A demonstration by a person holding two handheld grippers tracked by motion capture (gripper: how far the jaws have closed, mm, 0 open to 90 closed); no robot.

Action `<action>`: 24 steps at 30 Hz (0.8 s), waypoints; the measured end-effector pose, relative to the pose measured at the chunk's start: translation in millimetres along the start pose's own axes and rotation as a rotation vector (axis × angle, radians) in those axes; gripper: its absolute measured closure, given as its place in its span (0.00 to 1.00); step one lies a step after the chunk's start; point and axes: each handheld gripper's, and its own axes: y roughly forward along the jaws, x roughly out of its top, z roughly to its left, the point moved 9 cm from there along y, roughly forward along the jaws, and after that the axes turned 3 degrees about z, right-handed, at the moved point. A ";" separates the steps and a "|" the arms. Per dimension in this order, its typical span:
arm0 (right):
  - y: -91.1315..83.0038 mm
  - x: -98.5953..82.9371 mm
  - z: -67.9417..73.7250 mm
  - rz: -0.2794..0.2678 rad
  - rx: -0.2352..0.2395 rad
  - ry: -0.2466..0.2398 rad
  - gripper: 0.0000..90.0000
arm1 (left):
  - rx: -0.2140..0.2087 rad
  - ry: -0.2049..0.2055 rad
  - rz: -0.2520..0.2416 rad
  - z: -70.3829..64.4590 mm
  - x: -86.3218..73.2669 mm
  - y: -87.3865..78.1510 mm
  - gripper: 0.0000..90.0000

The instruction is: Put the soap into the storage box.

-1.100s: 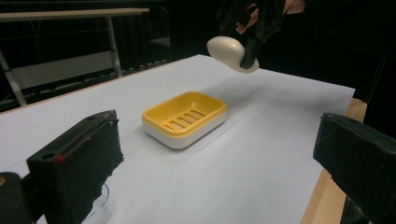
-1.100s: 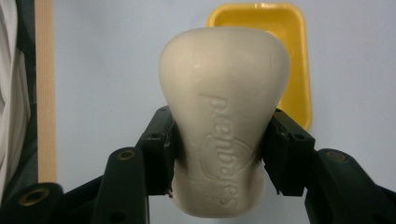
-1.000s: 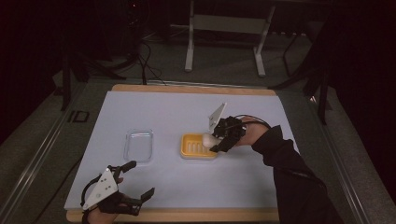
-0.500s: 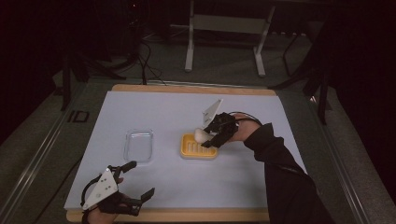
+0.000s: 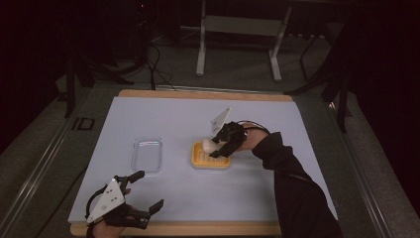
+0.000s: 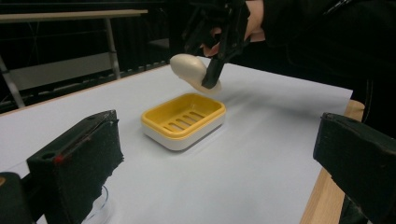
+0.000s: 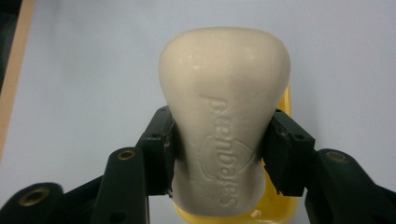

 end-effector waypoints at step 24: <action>42.7 -24.6 -14.5 0.117 -0.015 -0.012 0.55 | -0.010 0.000 0.007 -1.0 -0.9 0.6 0.01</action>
